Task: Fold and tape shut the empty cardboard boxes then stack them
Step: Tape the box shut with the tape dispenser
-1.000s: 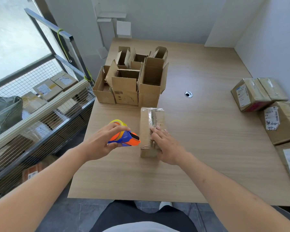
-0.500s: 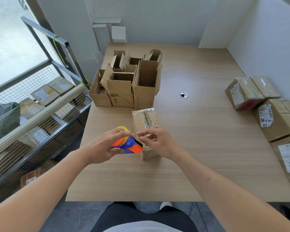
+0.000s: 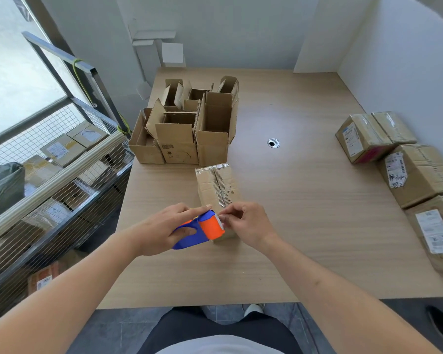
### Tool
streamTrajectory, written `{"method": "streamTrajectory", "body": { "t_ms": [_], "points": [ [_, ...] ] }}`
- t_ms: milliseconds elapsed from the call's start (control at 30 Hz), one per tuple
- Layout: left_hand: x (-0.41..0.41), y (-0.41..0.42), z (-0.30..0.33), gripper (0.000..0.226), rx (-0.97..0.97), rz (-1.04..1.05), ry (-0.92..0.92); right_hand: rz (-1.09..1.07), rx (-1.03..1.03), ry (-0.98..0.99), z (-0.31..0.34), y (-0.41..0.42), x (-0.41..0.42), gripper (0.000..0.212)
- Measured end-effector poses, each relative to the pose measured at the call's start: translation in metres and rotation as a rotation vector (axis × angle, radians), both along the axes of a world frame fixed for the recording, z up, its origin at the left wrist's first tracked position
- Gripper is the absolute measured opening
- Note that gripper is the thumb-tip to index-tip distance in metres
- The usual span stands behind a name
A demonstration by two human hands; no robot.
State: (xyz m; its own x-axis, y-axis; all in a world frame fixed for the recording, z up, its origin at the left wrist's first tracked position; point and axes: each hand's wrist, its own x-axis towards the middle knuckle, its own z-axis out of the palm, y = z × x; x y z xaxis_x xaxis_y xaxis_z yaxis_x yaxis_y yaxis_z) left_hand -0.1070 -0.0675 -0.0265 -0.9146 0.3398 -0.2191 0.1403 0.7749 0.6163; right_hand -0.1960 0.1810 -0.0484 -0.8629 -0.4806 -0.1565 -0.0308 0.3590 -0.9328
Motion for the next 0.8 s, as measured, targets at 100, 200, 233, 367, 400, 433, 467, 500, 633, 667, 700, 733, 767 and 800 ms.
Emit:
{"method": "streamTrajectory", "body": {
  "t_ms": [100,200,233,367,400,433,467,500,633,667,700,733,767,800],
  "points": [
    [-0.004,0.006,0.001,0.066,-0.060,-0.038,-0.011,-0.074,-0.004,-0.076,-0.006,0.005,0.005,0.006],
    [-0.005,0.007,0.002,0.064,-0.118,-0.067,-0.023,-0.115,0.037,-0.080,-0.006,0.013,0.003,0.012],
    [-0.004,0.003,0.000,0.064,-0.156,-0.079,-0.029,-0.160,0.047,-0.101,-0.005,0.020,-0.001,0.015],
    [0.015,-0.025,-0.007,0.062,-0.178,-0.037,-0.124,-0.261,0.059,-0.174,-0.003,0.058,-0.021,0.022],
    [0.018,-0.028,-0.007,0.061,-0.166,-0.021,-0.143,-0.254,0.063,-0.184,-0.003,0.063,-0.023,0.021],
    [0.020,-0.028,-0.007,0.060,-0.158,-0.012,-0.158,-0.250,0.072,-0.186,-0.003,0.065,-0.023,0.019],
    [0.020,-0.026,-0.007,0.060,-0.154,-0.009,-0.166,-0.254,0.085,-0.184,-0.005,0.065,-0.023,0.018],
    [0.020,-0.024,-0.007,0.059,-0.150,-0.010,-0.172,-0.263,0.094,-0.183,-0.007,0.065,-0.022,0.017],
    [0.015,-0.023,-0.011,0.057,-0.156,0.015,-0.197,-0.289,0.107,-0.187,-0.017,0.062,-0.022,0.016],
    [0.014,-0.022,-0.012,0.057,-0.161,0.021,-0.202,-0.290,0.112,-0.186,-0.018,0.062,-0.023,0.016],
    [0.014,-0.021,-0.014,0.057,-0.168,0.026,-0.206,-0.289,0.119,-0.183,-0.020,0.061,-0.024,0.015],
    [0.014,-0.019,-0.016,0.057,-0.175,0.032,-0.209,-0.288,0.127,-0.179,-0.021,0.060,-0.025,0.015],
    [0.014,-0.018,-0.018,0.057,-0.183,0.037,-0.214,-0.286,0.135,-0.177,-0.022,0.059,-0.026,0.015],
    [0.013,-0.017,-0.020,0.056,-0.193,0.043,-0.217,-0.285,0.139,-0.181,-0.023,0.058,-0.027,0.016]
  ]
}}
